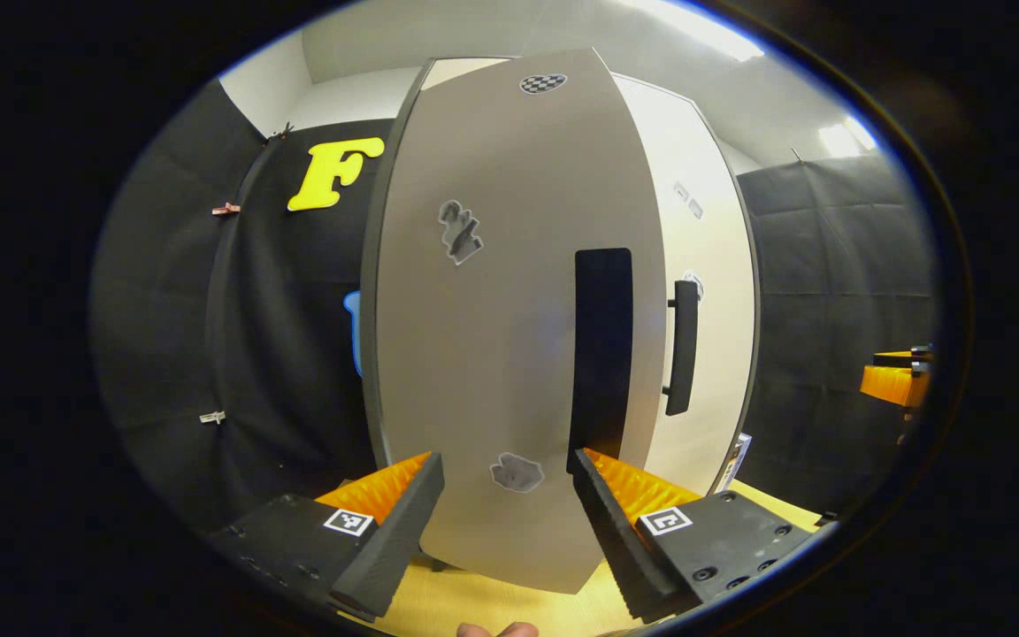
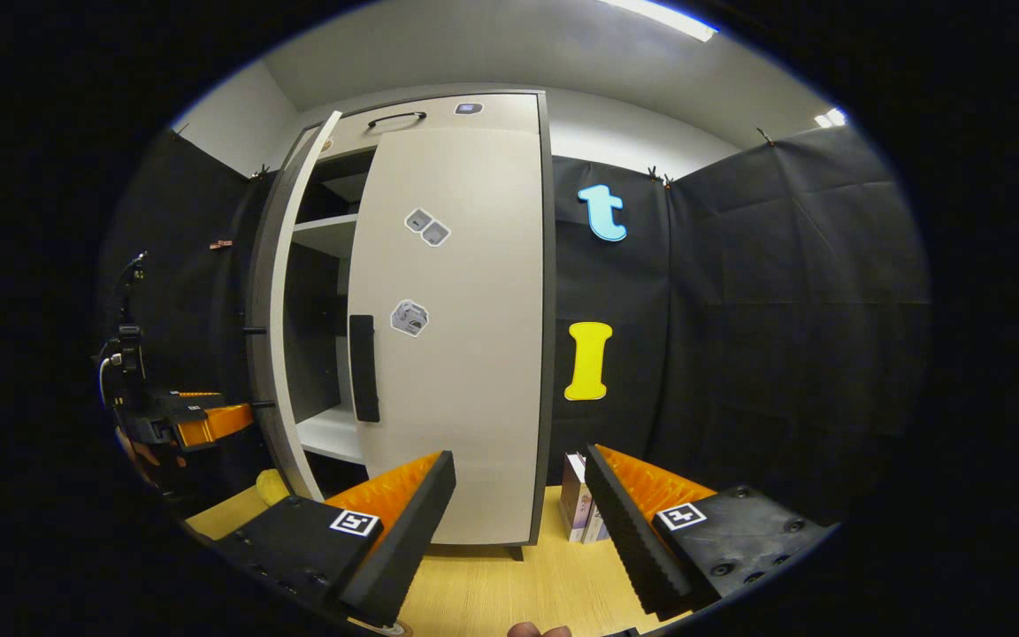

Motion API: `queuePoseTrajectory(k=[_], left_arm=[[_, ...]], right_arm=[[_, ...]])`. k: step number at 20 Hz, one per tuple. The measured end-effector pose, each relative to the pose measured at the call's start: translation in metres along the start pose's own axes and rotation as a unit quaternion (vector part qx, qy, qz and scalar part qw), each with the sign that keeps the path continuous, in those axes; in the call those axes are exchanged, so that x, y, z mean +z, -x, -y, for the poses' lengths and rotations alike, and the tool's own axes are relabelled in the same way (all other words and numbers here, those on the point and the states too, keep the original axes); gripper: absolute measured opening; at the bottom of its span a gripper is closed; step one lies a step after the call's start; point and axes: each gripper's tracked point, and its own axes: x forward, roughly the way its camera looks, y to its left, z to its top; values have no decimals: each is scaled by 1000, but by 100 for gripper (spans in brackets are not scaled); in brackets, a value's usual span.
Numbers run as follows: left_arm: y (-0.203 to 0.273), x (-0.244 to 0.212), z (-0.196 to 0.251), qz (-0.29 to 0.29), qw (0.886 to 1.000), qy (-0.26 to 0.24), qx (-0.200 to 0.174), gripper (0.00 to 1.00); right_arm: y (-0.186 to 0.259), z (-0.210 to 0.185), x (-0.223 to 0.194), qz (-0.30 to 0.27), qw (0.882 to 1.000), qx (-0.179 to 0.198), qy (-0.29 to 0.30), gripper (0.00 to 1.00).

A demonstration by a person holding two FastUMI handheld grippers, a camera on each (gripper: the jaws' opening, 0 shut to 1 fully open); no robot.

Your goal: Grasp the bottle in the cabinet with the left hand and place it on the coaster, then close the right door with the right hand and the left door with the left hand.

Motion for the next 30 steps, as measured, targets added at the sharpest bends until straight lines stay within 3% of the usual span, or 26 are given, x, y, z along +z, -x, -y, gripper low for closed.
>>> queuePoseTrajectory(k=[5, 9, 13, 16, 24, 30], left_arm=[[-22, -1, 13, 1, 1000, 13, -2, 91], [-24, 1, 13, 4, 1000, 2, -2, 96], [-21, 2, 12, 5, 1000, -5, 1, 96], [-9, 7, 6, 9, 1000, -8, 6, 92], [43, 27, -18, 26, 999, -3, 21, 96], [90, 43, -39, 40, 998, -24, 42, 94]], right_arm=[[-6, 8, -1, -2, 1000, -2, 0, 98], [-11, 11, -4, -6, 1000, -1, 0, 98], [-13, 9, -4, -5, 1000, 3, -2, 98], [-11, 4, -3, -1, 1000, 7, -3, 98], [3, -19, 5, 10, 1000, 21, -7, 98], [15, -40, 9, 17, 999, 29, -6, 98]])
